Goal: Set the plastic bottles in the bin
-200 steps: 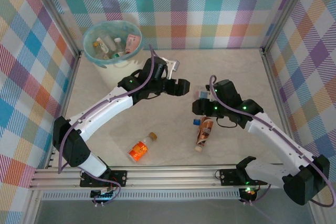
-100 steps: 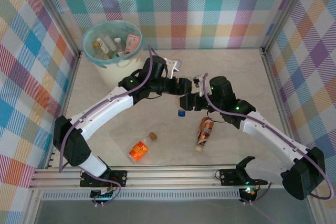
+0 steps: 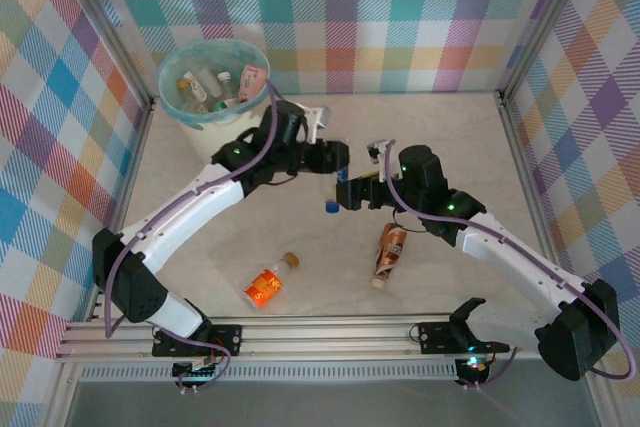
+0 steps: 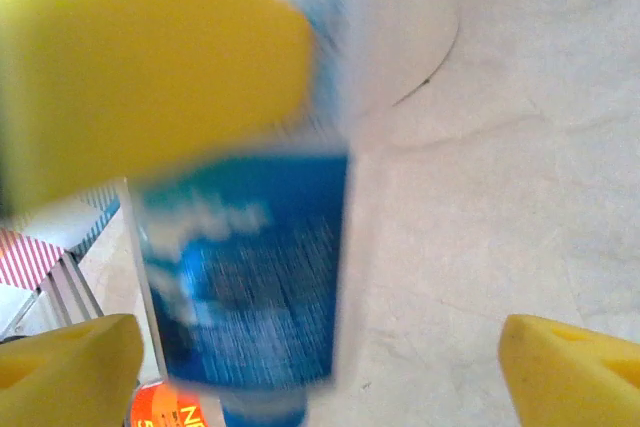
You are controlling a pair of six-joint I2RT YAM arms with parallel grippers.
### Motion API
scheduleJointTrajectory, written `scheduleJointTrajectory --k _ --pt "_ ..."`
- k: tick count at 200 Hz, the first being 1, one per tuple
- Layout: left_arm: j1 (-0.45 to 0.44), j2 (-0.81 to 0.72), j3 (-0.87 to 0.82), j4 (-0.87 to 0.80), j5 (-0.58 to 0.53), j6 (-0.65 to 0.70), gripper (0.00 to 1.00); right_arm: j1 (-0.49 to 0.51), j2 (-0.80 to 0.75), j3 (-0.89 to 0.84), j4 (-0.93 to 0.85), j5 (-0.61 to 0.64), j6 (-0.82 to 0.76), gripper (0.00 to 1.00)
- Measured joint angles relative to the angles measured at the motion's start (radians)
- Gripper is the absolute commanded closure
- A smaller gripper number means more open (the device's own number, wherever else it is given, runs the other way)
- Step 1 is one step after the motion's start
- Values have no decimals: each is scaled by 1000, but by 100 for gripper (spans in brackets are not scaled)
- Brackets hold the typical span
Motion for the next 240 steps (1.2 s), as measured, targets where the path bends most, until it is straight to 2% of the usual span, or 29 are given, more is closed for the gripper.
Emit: scheduleJointTrajectory --k 45,77,113,136,186,240 --pt "179 -88 161 -22 -167 24 55 6 2 45 101 -2 0 4" --pt "297 -92 314 -25 -257 68 56 14 24 76 144 -17 9 4" --pt "424 21 525 -35 -349 138 57 41 85 84 181 -36 45 5" --pt "491 122 581 -33 -369 159 57 77 153 126 188 -42 53 5" --pt "535 365 682 -44 -371 198 56 106 344 436 146 -51 40 5" --pt "538 457 716 -39 -365 256 48 106 589 825 -34 -25 27 5"
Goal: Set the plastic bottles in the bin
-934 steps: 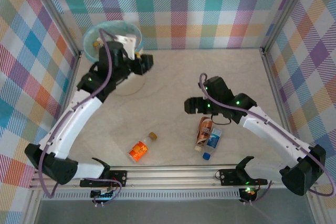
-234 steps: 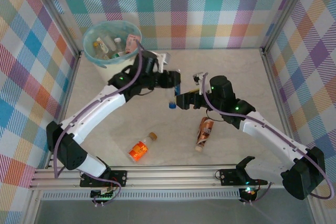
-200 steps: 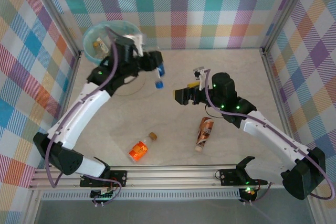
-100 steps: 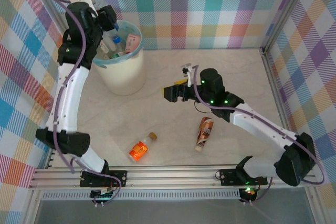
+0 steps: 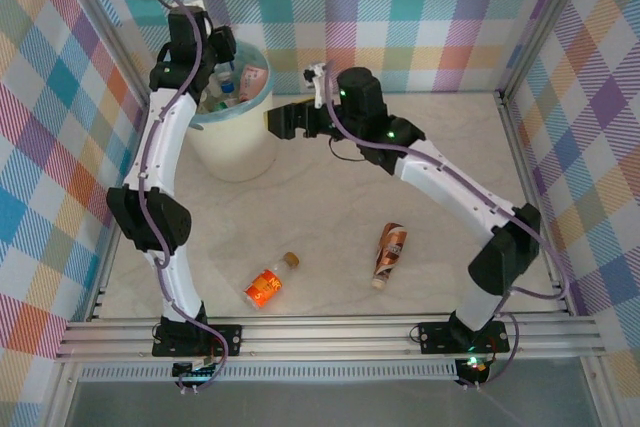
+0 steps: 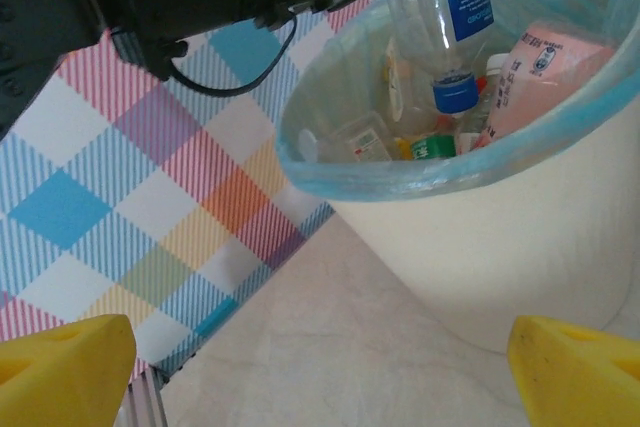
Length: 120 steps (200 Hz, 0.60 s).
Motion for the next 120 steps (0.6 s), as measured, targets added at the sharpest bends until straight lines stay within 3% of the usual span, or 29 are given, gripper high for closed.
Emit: scheduleJointTrajectory --k 15,39,54,95,120 --pt "2 15 0 3 14 14 43 0 50 42 -44 -1 8 5" --pt "7 37 0 3 50 26 22 0 89 48 -94 -11 31 6" --pt "14 44 0 2 64 26 17 0 97 48 -118 -12 37 6" --pt "31 45 0 3 89 16 20 0 97 48 -137 -11 37 7" --pt "32 45 0 4 95 3 32 0 97 48 -139 -11 39 7"
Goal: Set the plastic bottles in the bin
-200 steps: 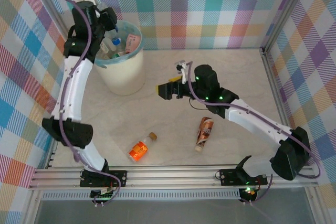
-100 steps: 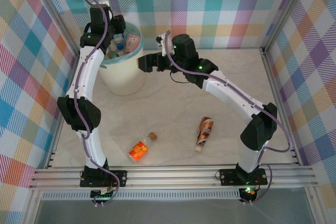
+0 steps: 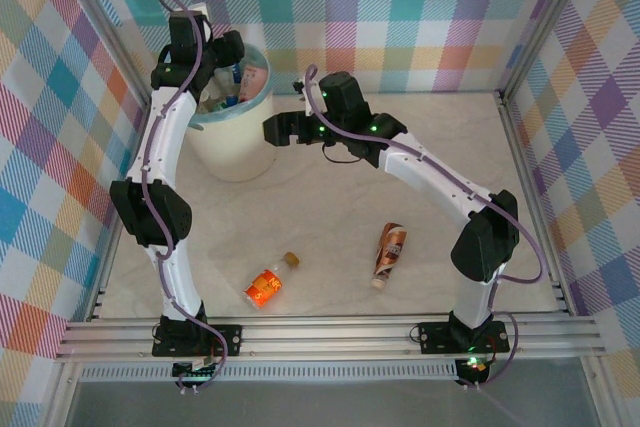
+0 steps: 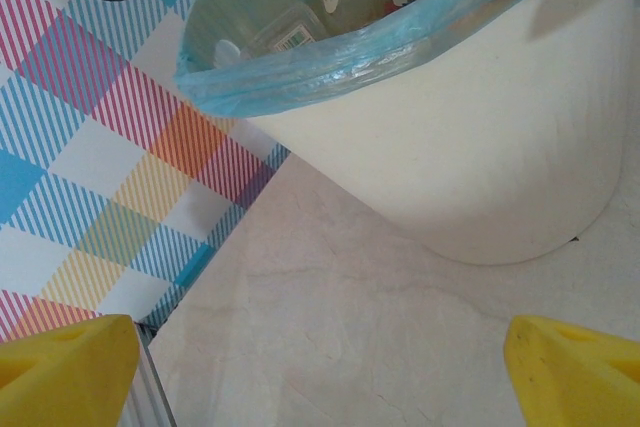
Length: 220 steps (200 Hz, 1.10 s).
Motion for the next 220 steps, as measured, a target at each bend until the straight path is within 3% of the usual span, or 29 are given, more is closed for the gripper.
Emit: scheduleJointTrajectory --k 15,26,86,169,220 --pt "0 4 3 -2 0 -1 42 0 0 0 0 0 5 7" --pt "1 24 37 -9 -4 -5 43 0 0 0 0 0 10 8" --pt "2 274 499 -58 -16 -40 56 10 0 0 -22 -6 19 8" --pt "21 332 526 -171 58 -49 59 37 0 -14 -37 -27 29 9" --pt "25 282 511 -271 105 -20 70 49 0 -67 -37 -30 44 9"
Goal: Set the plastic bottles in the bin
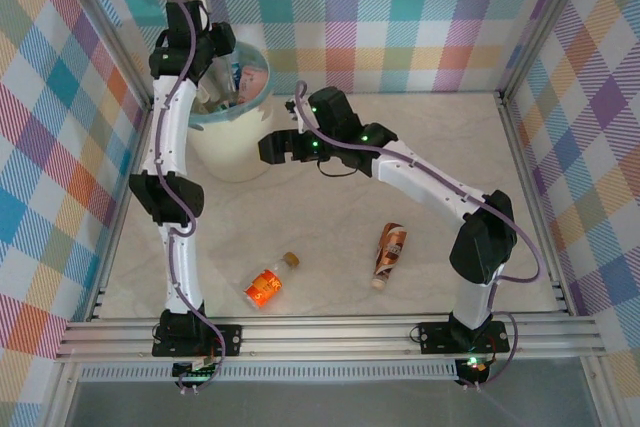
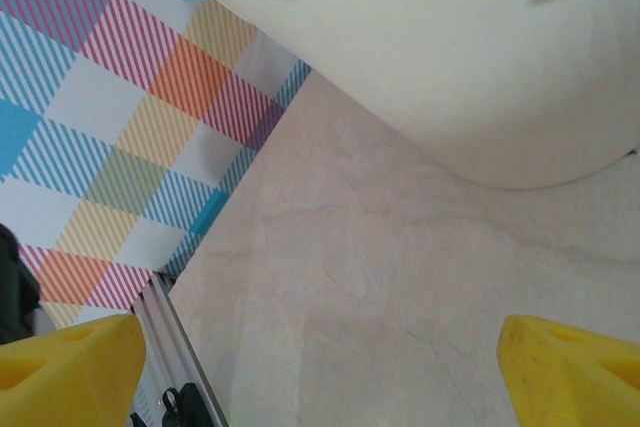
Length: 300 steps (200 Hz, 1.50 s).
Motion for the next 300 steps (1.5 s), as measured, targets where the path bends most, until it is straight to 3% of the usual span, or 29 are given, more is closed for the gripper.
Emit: scheduleJointTrajectory --k 47,120,146,180,219,249,300 --pt "0 -116 -174 -14 50 31 74 2 -1 -14 -3 0 0 9" --pt "10 -318 -500 68 -2 50 73 2 -1 -14 -3 -1 6 9" --pt "11 -288 -469 45 -18 52 61 2 -1 -14 -3 -3 8 9" --pt "11 -141 -278 -23 -23 51 51 4 -1 -14 -3 -3 12 8" --pt "7 -10 -127 -124 13 35 32 6 -2 -14 -4 0 15 8" --pt "-1 -24 -111 -152 -2 26 25 6 -19 -14 -18 16 14 7" --pt "2 -169 -111 -157 -99 23 23 7 -70 -11 -45 47 -5 6"
